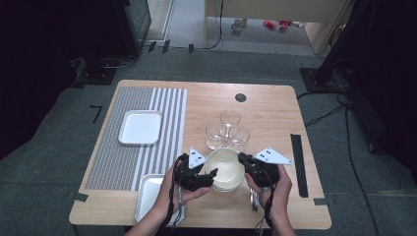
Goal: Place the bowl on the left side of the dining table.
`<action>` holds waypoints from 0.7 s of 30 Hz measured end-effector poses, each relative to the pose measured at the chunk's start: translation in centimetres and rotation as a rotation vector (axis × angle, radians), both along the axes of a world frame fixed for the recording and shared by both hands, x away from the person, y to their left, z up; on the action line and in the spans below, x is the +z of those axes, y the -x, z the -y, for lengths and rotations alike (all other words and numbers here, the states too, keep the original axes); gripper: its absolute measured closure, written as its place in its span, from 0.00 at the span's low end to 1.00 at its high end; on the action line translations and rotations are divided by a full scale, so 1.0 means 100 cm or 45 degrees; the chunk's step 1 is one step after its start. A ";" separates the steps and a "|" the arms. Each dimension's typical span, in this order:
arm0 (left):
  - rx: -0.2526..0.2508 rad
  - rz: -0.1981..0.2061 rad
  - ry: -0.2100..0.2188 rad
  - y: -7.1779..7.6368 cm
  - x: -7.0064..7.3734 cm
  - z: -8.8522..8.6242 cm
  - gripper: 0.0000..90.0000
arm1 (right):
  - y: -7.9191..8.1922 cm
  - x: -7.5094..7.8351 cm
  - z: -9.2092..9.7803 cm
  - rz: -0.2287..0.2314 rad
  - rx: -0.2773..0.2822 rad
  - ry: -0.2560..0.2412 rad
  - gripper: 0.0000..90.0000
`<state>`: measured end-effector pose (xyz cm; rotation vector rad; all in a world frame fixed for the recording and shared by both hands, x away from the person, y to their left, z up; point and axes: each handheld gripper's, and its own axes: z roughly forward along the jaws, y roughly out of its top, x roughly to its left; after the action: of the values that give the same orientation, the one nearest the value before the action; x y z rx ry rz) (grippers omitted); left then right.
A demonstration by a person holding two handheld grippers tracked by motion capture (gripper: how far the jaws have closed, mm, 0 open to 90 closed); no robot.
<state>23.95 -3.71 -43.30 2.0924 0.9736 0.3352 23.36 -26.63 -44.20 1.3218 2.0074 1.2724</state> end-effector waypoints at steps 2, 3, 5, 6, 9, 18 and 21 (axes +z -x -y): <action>0.008 0.020 -0.051 0.001 0.001 0.005 0.59 | -0.001 0.001 -0.001 0.000 0.009 0.012 0.97; 0.014 0.031 -0.073 0.001 0.002 0.007 0.62 | -0.003 0.002 -0.001 0.005 0.019 0.025 0.97; 0.031 0.043 -0.098 0.001 0.002 0.009 0.63 | -0.005 0.004 -0.001 0.008 0.033 0.046 0.97; 0.035 0.042 -0.098 0.000 0.002 0.009 0.65 | -0.005 0.004 -0.001 0.008 0.038 0.048 0.96; 0.054 0.040 -0.100 -0.003 0.000 0.011 0.68 | -0.006 0.002 0.002 -0.014 0.034 -0.012 0.96; 0.055 0.125 -0.095 -0.008 -0.002 0.013 0.82 | -0.007 0.004 0.005 -0.103 0.020 -0.067 0.92; 0.059 0.130 -0.088 -0.009 -0.001 0.012 0.85 | -0.006 0.004 0.003 -0.102 0.015 -0.051 0.93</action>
<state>24.87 -4.93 -43.40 2.0951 0.9633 0.5010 23.92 -26.97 -43.81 1.4025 2.0565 1.2899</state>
